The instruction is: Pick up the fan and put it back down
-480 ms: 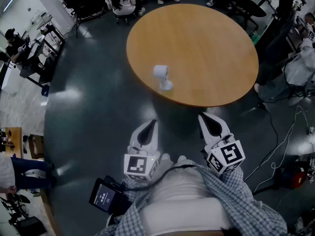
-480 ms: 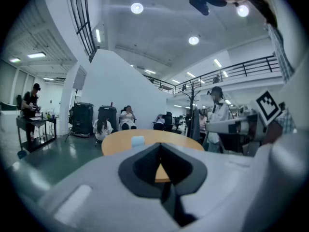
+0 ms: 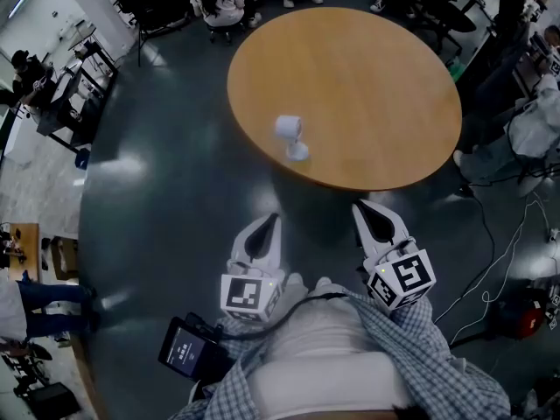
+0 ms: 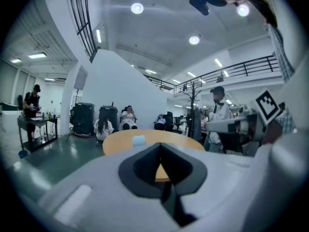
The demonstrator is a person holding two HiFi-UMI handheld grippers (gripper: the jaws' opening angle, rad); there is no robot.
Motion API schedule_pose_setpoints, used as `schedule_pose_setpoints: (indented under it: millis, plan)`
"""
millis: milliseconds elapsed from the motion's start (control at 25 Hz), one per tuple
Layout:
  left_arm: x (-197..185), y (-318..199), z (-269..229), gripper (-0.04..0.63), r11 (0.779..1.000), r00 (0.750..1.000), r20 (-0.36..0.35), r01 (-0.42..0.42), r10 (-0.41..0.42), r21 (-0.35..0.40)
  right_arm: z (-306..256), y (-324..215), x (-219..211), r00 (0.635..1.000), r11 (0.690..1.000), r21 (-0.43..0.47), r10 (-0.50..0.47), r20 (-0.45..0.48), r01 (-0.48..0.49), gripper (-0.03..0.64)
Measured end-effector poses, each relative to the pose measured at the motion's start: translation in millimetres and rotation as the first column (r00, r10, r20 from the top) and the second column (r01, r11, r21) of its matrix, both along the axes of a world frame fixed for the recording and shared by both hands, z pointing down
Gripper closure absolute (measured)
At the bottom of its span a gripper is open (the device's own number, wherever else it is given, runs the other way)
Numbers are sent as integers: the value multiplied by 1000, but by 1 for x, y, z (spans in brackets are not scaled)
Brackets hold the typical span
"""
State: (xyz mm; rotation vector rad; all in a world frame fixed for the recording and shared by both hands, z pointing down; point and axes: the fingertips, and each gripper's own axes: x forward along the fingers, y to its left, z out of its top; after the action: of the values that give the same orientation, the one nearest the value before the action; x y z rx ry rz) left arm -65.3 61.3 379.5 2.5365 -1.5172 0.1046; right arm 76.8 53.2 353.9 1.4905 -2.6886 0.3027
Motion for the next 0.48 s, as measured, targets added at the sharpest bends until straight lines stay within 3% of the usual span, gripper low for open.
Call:
schedule_pose_setpoints:
  millis: [480]
  plan:
    - [10,4,0,595,1000,1000,8,2,-2,6,1,2,13,1000,1000,-6,12,22,-12,614]
